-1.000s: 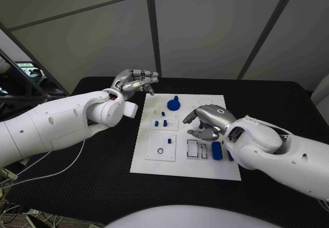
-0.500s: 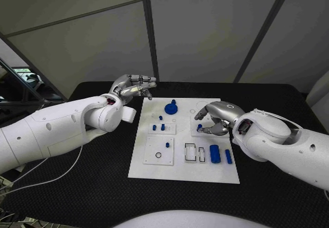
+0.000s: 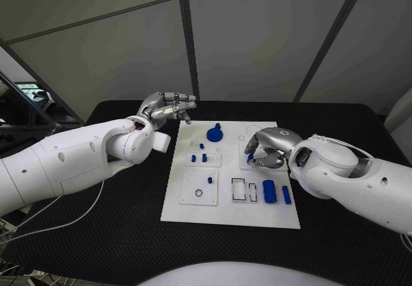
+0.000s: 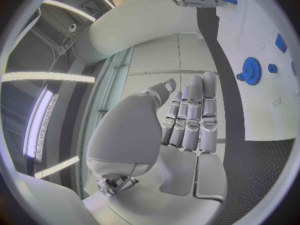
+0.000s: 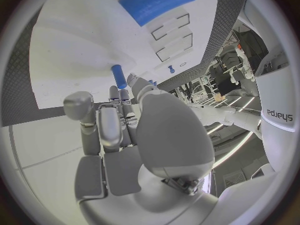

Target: Assemble the parts on the task board

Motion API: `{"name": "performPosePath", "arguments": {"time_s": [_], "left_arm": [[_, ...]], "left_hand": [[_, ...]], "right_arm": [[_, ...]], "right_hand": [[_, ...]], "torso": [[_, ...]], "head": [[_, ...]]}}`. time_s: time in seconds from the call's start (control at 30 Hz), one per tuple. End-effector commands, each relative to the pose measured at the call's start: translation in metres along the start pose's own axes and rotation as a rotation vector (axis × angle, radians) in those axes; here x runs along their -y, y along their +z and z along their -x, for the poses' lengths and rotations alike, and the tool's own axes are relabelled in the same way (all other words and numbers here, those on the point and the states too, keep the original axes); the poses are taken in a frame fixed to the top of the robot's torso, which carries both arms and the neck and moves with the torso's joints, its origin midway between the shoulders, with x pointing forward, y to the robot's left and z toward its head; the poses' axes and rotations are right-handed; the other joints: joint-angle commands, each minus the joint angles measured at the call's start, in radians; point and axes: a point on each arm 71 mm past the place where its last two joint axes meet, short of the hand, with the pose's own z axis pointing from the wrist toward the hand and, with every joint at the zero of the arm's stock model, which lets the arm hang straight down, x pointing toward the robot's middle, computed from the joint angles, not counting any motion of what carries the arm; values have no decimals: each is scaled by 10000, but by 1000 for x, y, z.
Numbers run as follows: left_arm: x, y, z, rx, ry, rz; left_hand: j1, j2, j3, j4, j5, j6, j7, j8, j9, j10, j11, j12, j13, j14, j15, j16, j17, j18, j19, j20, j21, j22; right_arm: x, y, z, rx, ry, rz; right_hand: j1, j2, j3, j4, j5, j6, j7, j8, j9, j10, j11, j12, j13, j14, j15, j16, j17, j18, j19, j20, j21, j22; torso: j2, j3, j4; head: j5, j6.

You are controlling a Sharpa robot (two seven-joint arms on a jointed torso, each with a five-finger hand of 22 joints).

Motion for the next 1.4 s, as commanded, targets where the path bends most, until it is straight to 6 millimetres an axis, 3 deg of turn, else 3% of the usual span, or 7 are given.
{"name": "performPosePath", "arguments": {"time_s": [0.03,0.67,0.77,1.03,1.23,1.4], "left_arm": [[1,1,-1,-118,-54,-42],[1,1,-1,-156,-67,-21],[1,1,-2,-164,-70,-23],[2,1,-2,-203,-83,-46],[2,0,-1,-191,-78,-55],[2,0,0,-155,-65,-58]], "left_hand": [[-11,55,-56,-15,-16,-95,-1,-55,-8,-84,-15,41,-10,-30,13,-54,-9,-196,-44,18,-55,-12],[-9,63,-61,-18,-15,-101,2,-50,-6,-96,-12,50,-10,-35,16,-54,-14,-195,-47,21,-58,-15],[-9,63,-61,-18,-15,-101,2,-50,-6,-96,-12,50,-10,-35,16,-54,-14,-195,-47,21,-58,-15],[7,75,-60,-30,-11,-104,1,-41,-3,-109,-12,63,-9,-44,16,-55,-20,-193,-52,23,-62,-18],[21,81,-59,-42,-9,-107,2,-36,-2,-116,-12,71,-8,-50,15,-56,-25,-192,-55,23,-64,-19],[22,82,-58,-43,-9,-107,2,-36,-1,-117,-12,72,-8,-50,15,-56,-25,-191,-55,23,-64,-19]], "right_arm": [[0,1,-2,-311,-339,-18],[2,4,-4,-456,-532,-179],[1,4,-2,-165,-477,-113],[-7,1,8,1050,-18,374],[-12,-5,14,1609,189,568],[-28,-17,20,1866,722,970]], "right_hand": [[57,93,170,4,49,283,13,93,29,357,-73,63,-21,215,-100,65,29,-60,122,-34,82,97],[135,124,541,-21,58,575,-24,86,13,695,-124,-226,-76,244,-151,49,8,-62,144,-98,62,69],[262,244,750,-107,-238,819,-74,186,50,997,-190,-214,-42,257,-215,64,31,-66,164,-137,81,100],[459,387,1112,-367,-342,1199,-142,384,133,1706,-367,-78,107,282,-350,107,107,-119,311,-281,300,419],[512,408,1228,-479,-318,1279,-143,433,167,1836,-390,-89,152,283,-384,110,115,-140,362,-323,378,527],[519,353,1326,-583,-166,1273,-118,431,182,1856,-376,-162,178,278,-389,98,101,-146,370,-345,401,551]], "torso": [[2,3,2],[-11,-2,-9],[-9,-3,-7],[-23,1,-15],[-29,4,-15],[-20,2,-7]], "head": [[-1,-30],[2,-99],[8,-109],[14,-103],[12,-93],[24,-63]]}}
